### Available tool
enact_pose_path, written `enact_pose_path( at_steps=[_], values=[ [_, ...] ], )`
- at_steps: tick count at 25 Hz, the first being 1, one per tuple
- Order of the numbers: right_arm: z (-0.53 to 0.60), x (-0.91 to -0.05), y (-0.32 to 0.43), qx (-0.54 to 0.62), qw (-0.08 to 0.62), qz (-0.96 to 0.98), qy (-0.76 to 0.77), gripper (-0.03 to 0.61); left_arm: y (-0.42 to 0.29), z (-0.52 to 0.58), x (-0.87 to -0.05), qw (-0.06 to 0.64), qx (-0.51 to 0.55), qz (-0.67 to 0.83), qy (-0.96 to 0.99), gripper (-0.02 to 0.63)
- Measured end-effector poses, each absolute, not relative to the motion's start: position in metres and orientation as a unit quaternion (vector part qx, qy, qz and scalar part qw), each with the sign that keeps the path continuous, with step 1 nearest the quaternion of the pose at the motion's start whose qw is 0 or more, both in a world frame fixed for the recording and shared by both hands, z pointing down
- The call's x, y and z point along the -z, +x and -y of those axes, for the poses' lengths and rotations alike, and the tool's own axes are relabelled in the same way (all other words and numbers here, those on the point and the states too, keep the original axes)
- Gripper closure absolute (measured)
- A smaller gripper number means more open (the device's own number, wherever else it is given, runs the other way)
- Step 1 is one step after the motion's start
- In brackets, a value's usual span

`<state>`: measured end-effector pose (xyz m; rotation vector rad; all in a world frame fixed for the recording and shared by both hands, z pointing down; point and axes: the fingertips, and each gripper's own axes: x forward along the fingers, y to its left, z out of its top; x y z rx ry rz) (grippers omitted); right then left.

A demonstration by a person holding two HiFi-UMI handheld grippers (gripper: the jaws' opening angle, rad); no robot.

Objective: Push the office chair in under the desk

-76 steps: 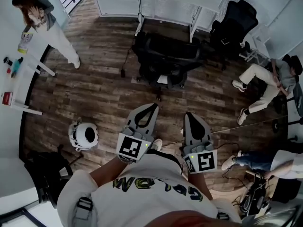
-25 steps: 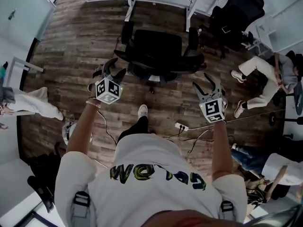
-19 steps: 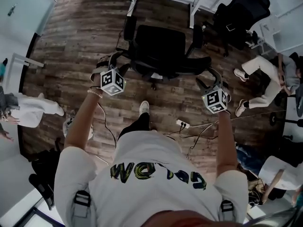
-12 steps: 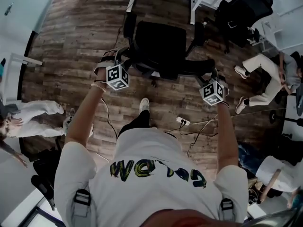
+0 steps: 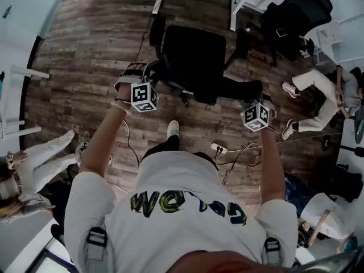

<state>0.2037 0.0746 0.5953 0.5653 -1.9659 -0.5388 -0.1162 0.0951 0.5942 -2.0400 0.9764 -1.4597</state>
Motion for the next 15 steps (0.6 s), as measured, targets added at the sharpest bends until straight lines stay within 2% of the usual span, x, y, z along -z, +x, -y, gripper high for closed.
enact_pose_path(
  at_steps=[15],
  values=[
    [0.016, -0.597, 0.19, 0.204, 0.495, 0.808, 0.245, 0.374, -0.129, -0.004, -0.598, 0.217, 0.531, -0.36, -0.736, 0.397]
  ],
)
